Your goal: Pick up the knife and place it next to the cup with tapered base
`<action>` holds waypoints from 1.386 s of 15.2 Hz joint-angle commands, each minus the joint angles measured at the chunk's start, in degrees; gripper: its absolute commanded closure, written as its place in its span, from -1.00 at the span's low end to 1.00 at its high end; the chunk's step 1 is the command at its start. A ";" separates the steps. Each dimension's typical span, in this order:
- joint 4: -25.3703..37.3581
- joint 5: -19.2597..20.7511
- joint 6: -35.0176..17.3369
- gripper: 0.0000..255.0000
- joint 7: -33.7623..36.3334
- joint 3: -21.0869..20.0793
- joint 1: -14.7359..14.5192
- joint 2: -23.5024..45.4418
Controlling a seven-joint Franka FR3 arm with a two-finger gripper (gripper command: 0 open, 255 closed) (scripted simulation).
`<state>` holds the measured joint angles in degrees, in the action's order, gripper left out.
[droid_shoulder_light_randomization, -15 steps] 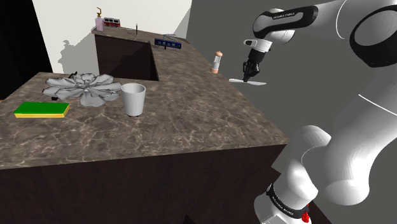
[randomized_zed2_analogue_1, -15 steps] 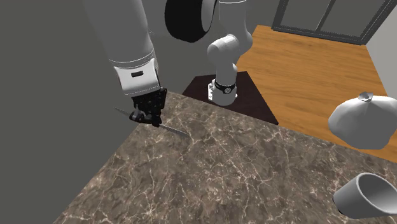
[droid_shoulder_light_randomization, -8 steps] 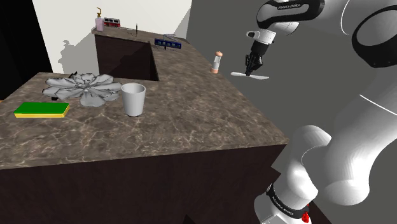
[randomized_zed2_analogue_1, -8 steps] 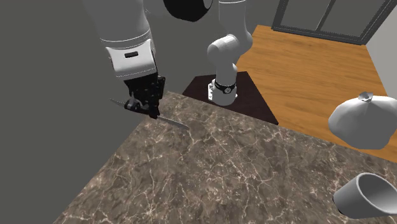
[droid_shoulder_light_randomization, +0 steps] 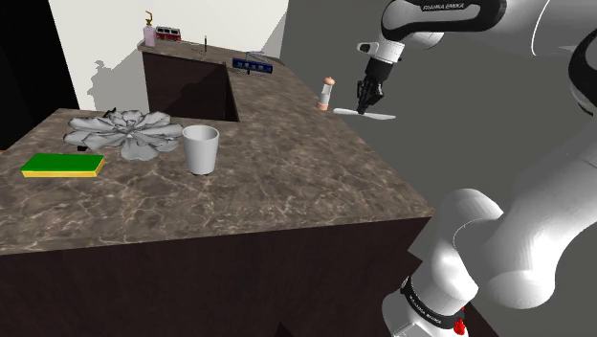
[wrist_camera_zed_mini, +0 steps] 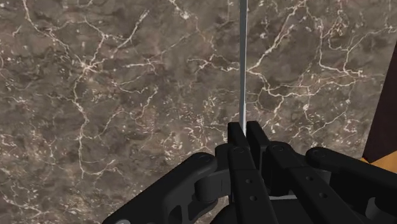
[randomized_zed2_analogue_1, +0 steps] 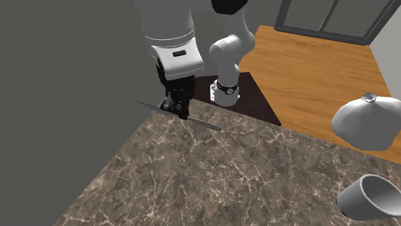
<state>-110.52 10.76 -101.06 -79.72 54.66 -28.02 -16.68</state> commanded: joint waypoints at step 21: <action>-5.09 -4.26 -2.58 1.00 30.27 -22.72 -8.28 0.41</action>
<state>-116.61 7.33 -103.48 -50.40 32.45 -35.58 -17.63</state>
